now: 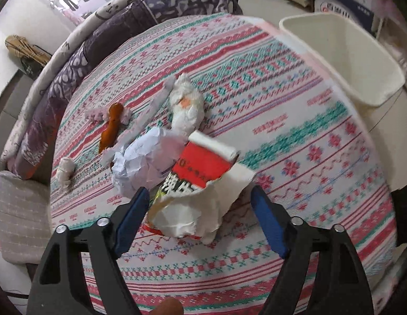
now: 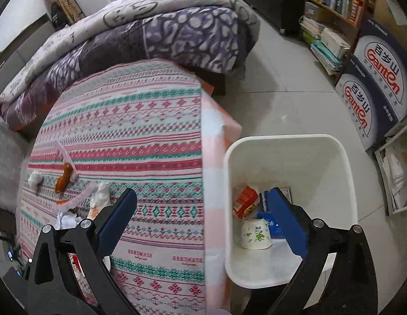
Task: Collect trash
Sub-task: 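Grasp the red chip bag on the table with the left tool, then grasp the crumpled white tissue with the right tool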
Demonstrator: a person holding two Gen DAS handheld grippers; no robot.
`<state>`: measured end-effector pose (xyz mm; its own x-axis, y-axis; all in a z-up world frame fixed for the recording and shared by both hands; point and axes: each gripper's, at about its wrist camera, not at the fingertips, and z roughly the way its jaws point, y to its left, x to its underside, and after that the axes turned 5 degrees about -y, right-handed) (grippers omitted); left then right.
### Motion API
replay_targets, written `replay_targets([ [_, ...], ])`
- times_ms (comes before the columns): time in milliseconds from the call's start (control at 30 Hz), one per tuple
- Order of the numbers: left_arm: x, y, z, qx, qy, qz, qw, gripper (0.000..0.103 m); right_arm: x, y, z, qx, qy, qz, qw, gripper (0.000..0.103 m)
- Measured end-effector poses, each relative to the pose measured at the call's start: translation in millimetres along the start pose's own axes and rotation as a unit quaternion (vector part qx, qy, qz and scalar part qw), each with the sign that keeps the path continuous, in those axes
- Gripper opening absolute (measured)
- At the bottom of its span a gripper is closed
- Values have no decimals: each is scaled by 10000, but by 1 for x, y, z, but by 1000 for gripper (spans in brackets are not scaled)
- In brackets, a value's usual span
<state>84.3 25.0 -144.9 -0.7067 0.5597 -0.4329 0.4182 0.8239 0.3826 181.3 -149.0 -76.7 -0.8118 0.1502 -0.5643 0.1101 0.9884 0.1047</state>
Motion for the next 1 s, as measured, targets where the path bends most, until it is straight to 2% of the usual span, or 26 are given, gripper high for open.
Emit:
replay_targets([
  [33, 3, 1, 3, -94, 43, 31, 9999, 64, 1, 3, 1, -15, 19, -22, 10000, 96],
  [67, 5, 2, 5, -128, 59, 26, 9999, 63, 2, 7, 3, -37, 46, -47, 10000, 96],
  [133, 9, 8, 2, -71, -26, -69, 9999, 52, 2, 12, 6, -63, 80, -71, 9999, 96],
  [200, 11, 14, -1, 50, -76, -218, 9997, 48, 3, 19, 9, -104, 108, -99, 9998, 96],
  [300, 17, 29, -5, 234, -95, -566, 9981, 42, 3, 29, 11, -197, 87, -161, 9996, 96],
  [433, 27, 66, -18, 551, -171, -1297, 9899, 37, 5, 52, 13, -293, 24, -500, 9983, 96],
  [533, 32, 107, -27, 681, -270, -2050, 9760, 35, 10, 69, 20, -387, 122, -668, 9969, 96],
  [667, 40, 160, -37, 607, -496, -3060, 9488, 35, 22, 92, 34, -603, 378, -683, 9951, 96],
  [767, 46, 188, -46, 514, -687, -3612, 9285, 35, 32, 107, 47, -678, 556, -658, 9940, 96],
  [867, 47, 203, -54, 485, -840, -3922, 9147, 35, 42, 124, 56, -648, 585, -760, 9933, 95],
  [1000, 49, 216, -57, 411, -918, -4151, 9042, 35, 51, 142, 67, -577, 612, -924, 9922, 91],
])
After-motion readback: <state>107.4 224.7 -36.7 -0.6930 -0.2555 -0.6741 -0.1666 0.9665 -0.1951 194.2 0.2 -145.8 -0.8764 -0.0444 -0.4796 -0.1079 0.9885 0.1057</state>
